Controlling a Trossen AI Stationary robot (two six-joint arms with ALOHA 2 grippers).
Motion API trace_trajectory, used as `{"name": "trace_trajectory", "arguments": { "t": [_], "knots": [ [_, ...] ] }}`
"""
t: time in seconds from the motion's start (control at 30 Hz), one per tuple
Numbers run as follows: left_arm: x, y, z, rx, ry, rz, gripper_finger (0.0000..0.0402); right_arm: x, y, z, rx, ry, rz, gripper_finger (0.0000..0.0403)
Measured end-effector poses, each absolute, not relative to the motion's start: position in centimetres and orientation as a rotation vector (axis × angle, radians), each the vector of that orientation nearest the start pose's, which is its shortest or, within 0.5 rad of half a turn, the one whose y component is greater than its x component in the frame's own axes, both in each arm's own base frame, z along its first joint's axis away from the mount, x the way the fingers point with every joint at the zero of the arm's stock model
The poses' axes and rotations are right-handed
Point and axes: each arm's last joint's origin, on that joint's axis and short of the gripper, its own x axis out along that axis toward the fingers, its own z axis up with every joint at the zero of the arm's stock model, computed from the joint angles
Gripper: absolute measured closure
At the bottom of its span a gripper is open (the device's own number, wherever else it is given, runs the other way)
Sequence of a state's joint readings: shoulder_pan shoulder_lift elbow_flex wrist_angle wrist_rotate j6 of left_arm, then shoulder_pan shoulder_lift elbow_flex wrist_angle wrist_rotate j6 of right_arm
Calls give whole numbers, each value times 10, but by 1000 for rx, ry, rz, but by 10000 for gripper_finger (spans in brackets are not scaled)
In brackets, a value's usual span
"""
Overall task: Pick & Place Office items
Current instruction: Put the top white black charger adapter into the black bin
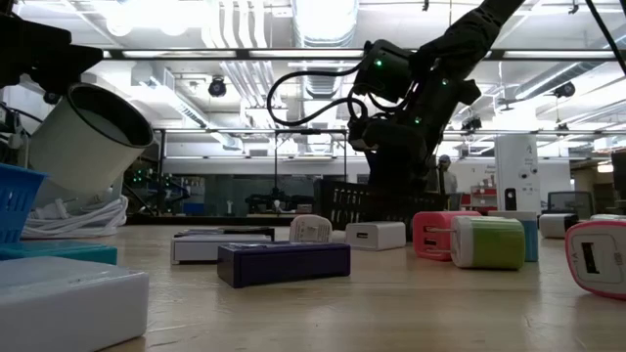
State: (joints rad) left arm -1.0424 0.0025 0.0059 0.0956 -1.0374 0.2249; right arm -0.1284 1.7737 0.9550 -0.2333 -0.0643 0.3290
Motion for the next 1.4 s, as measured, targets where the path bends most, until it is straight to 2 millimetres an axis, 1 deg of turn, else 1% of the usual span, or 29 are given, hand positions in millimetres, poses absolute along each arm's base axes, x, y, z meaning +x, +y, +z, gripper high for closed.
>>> {"name": "trace_trajectory", "arguments": {
  "t": [0.13,0.23,0.4,0.53,0.63,0.77,0.87,0.93,1.1,1.23,1.4],
  "knots": [
    [63,-59,173,139,-50,1,177,330,-41,141,401,1025,-234,73],
    [63,-59,173,139,-50,1,177,335,-41,146,403,1007,-234,73],
    [63,-59,173,139,-51,1,177,337,-42,164,396,953,-230,74],
    [63,-59,173,140,-50,1,177,332,-42,184,384,913,-242,74],
    [63,-59,173,139,-50,1,177,324,-41,201,359,879,-274,74],
    [63,-59,173,139,-50,1,177,313,-34,226,336,813,-293,74],
    [63,-59,173,139,-51,1,177,305,-27,240,317,780,-311,74],
    [63,-59,173,139,-50,1,177,298,-23,248,313,770,-356,74],
    [63,-59,173,139,-51,1,177,275,-12,269,386,725,-476,74],
    [63,-59,173,139,-51,1,177,254,-4,272,472,781,-584,74],
    [63,-59,173,139,-50,1,177,234,4,264,582,911,-732,74]
  ]
}}
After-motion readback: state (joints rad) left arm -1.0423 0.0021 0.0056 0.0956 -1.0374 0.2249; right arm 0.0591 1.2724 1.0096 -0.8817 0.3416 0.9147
